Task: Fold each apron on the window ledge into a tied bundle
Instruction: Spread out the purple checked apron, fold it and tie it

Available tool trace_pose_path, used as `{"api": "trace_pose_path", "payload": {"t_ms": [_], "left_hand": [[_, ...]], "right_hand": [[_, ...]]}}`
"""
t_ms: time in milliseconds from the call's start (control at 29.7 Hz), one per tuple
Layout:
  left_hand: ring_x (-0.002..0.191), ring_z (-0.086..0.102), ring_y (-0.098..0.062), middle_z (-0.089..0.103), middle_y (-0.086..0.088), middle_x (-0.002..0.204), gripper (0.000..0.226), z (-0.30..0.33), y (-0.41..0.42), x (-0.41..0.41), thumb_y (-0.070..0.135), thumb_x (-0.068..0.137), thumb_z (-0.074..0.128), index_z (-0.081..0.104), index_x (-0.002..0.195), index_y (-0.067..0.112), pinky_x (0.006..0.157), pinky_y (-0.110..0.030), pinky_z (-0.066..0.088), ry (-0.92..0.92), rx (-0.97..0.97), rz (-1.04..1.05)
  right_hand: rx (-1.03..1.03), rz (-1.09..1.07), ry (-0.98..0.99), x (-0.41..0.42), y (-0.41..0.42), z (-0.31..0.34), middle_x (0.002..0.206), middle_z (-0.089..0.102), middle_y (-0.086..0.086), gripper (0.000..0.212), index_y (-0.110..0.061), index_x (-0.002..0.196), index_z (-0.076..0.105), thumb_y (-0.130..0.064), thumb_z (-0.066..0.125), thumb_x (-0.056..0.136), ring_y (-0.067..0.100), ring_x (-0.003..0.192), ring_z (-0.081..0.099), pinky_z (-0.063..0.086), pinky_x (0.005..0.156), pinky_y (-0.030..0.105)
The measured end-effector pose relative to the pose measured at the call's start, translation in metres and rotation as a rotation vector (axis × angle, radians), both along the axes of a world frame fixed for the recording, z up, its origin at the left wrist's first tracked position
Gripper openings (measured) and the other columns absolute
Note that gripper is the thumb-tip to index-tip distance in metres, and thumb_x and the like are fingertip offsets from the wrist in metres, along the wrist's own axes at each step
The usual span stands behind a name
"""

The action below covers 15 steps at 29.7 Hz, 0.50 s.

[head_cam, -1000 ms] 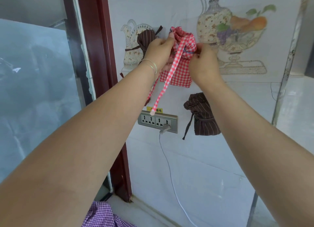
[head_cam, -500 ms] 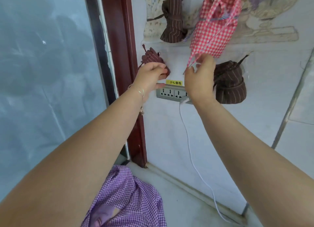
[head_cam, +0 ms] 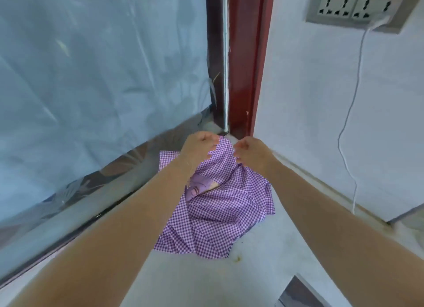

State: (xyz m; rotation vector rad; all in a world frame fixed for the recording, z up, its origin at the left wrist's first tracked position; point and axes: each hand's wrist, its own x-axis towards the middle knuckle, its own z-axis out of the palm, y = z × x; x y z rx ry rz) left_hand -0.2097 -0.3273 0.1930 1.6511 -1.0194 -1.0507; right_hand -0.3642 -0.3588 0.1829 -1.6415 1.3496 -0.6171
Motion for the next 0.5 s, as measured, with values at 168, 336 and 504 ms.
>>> {"api": "trace_pose_path", "payload": {"t_ms": [168, 336, 504], "left_hand": [[0.095, 0.054, -0.02, 0.063, 0.0, 0.099, 0.026, -0.11, 0.038, 0.047, 0.017, 0.096, 0.051, 0.061, 0.119, 0.009, 0.073, -0.021, 0.045, -0.267, 0.3, 0.008], [0.107, 0.059, -0.03, 0.062, -0.015, 0.121, 0.02, -0.192, 0.077, 0.065, 0.015, 0.093, 0.055, 0.071, 0.105, 0.013, 0.096, -0.031, 0.044, -0.354, 0.531, 0.051], [0.126, 0.049, -0.029, 0.047, -0.01, 0.142, 0.038, -0.235, 0.104, 0.072, 0.024, 0.093, 0.058, 0.058, 0.13, 0.017, 0.105, -0.031, 0.04, -0.149, 0.806, 0.259]], "right_hand": [[0.251, 0.185, 0.209, 0.029, 0.009, -0.093, 0.091, 0.067, 0.025, 0.015, 0.005, 0.089, 0.061, -0.007, 0.052, 0.091, 0.029, 0.076, 0.066, 0.051, 0.068, 0.038], [0.287, 0.513, 0.378, 0.038, 0.011, -0.156, 0.118, 0.064, 0.012, 0.027, -0.004, 0.116, 0.066, -0.012, 0.05, 0.096, 0.025, 0.1, 0.061, 0.043, 0.082, 0.026], [0.269, 0.834, 0.59, 0.041, 0.01, -0.219, 0.136, 0.051, 0.0, 0.044, -0.019, 0.126, 0.058, 0.002, 0.05, 0.088, 0.019, 0.118, 0.052, 0.043, 0.1, 0.031]]}}
